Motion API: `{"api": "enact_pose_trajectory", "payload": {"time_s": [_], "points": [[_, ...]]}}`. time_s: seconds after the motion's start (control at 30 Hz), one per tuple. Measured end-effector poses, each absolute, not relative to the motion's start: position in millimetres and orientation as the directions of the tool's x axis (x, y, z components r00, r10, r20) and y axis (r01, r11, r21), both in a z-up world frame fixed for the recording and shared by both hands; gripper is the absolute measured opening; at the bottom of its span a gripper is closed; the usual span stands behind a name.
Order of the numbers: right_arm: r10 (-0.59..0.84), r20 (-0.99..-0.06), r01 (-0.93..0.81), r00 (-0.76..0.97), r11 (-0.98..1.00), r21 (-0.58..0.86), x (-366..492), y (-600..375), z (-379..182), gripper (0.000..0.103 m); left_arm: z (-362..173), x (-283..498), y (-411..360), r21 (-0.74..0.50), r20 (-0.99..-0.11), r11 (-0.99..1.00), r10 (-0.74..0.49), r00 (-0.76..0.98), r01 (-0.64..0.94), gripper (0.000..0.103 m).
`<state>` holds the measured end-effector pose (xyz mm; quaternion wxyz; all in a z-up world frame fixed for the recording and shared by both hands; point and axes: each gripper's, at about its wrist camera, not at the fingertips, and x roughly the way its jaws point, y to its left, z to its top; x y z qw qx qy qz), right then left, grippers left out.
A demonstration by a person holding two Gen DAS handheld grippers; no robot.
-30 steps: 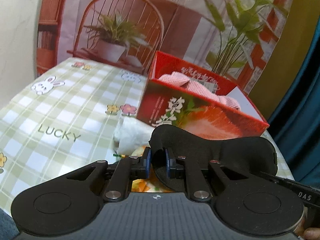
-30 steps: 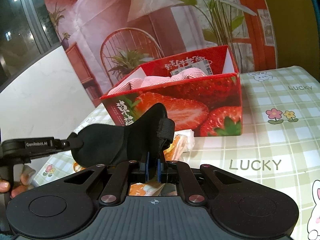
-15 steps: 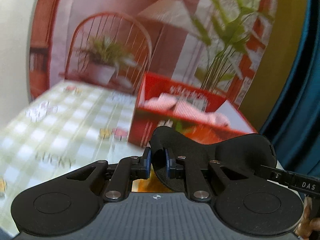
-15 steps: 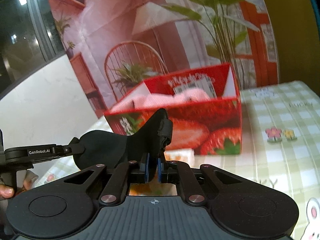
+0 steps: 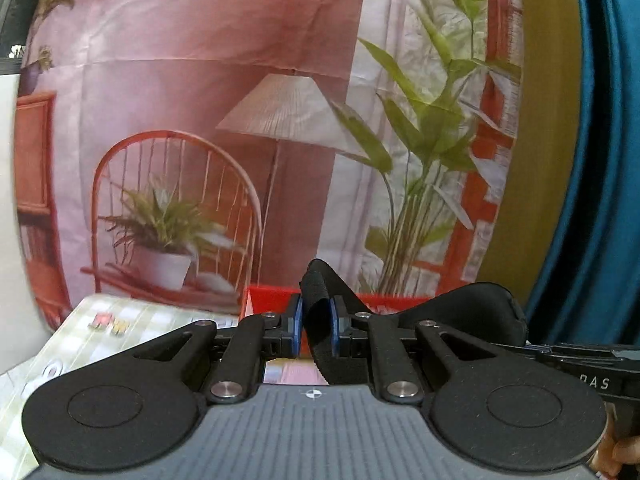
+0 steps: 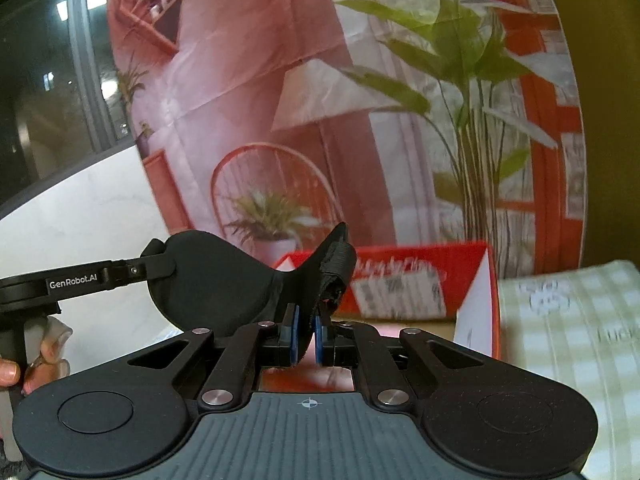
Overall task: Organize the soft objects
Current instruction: 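Lift the black eye mask with both tools over the red box, then open both tools to drop the eye mask into the box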
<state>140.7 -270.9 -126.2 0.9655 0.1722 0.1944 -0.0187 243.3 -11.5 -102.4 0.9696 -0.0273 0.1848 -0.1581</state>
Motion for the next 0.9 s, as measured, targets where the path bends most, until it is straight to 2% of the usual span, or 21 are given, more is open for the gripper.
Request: {"api": "enact_pose_trajectory", "payload": {"time_s": [0.17,0.37,0.57,0.6,0.63,0.7,0.83,0.9], "points": [[-0.02,-0.393,0.158,0.919,0.934,0.321,184.4,-287.2,-135.1,0.007,-111.3,291.5,-21.1,-0.109,-0.386,0.959,-0.284,0.877,0.263,0.015],[-0.065,-0.478,0.239,0.876,0.92,0.312,222.8,-301.8,-166.9,0.007,-140.9,327.0,-22.5,-0.108,-0.491,0.968,-0.25,0.834,0.226,0.015],[-0.082,-0.542,0.284,0.837,0.91,0.302,231.3,-302.6,-193.3,0.008,-160.1,336.0,-19.9,-0.086,-0.538,0.966,-0.25,0.805,0.243,0.019],[-0.088,-0.548,0.293,0.832,0.908,0.298,230.7,-301.9,-195.5,0.01,-161.6,337.7,-19.9,-0.084,-0.546,0.966,-0.25,0.8,0.244,0.023],[-0.1,-0.555,0.304,0.826,0.908,0.289,230.7,-301.8,-197.1,0.016,-162.1,339.4,-19.5,-0.079,-0.555,0.968,-0.242,0.796,0.24,0.036],[-0.133,-0.561,0.328,0.817,0.907,0.264,229.4,-301.7,-199.0,0.023,-163.4,342.0,-17.1,-0.076,-0.57,0.971,-0.228,0.789,0.226,0.055],[-0.15,-0.575,0.343,0.805,0.907,0.243,224.3,-302.3,-198.8,0.032,-165.4,340.8,-14.2,-0.068,-0.574,0.973,-0.22,0.789,0.222,0.057],[-0.157,-0.576,0.343,0.803,0.911,0.231,221.0,-301.4,-197.5,0.032,-165.5,338.5,-12.8,-0.065,-0.585,0.972,-0.22,0.781,0.226,0.057]]}}
